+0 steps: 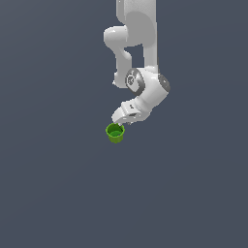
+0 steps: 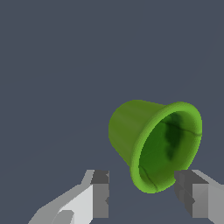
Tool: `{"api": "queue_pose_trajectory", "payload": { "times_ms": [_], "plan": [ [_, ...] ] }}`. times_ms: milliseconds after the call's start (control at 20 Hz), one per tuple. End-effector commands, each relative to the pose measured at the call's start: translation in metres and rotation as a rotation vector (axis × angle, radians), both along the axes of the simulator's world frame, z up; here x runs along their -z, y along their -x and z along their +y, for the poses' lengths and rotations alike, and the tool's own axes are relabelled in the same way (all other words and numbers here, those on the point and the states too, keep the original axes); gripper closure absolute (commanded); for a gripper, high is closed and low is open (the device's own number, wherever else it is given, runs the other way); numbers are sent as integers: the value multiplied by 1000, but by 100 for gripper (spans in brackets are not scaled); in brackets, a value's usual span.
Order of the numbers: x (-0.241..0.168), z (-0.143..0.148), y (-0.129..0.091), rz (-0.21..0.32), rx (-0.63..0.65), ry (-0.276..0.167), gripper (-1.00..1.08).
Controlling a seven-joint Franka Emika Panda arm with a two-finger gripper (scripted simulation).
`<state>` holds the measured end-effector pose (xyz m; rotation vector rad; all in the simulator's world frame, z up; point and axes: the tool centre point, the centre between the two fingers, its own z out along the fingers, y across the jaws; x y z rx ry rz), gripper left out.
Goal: Pick up the object and move it to a goal position.
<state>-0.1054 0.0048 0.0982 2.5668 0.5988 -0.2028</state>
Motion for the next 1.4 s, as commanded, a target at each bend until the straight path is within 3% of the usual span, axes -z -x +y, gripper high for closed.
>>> {"api": "queue_pose_trajectory", "payload": {
  "times_ms": [0, 700, 750, 1350],
  "plan": [
    [0, -1, 1, 1, -4, 4, -20],
    [26, -15, 3, 2, -5, 3, -20],
    [26, -15, 3, 2, -5, 3, 108],
    [24, -15, 0, -5, -4, 4, 108]
  ]
}}
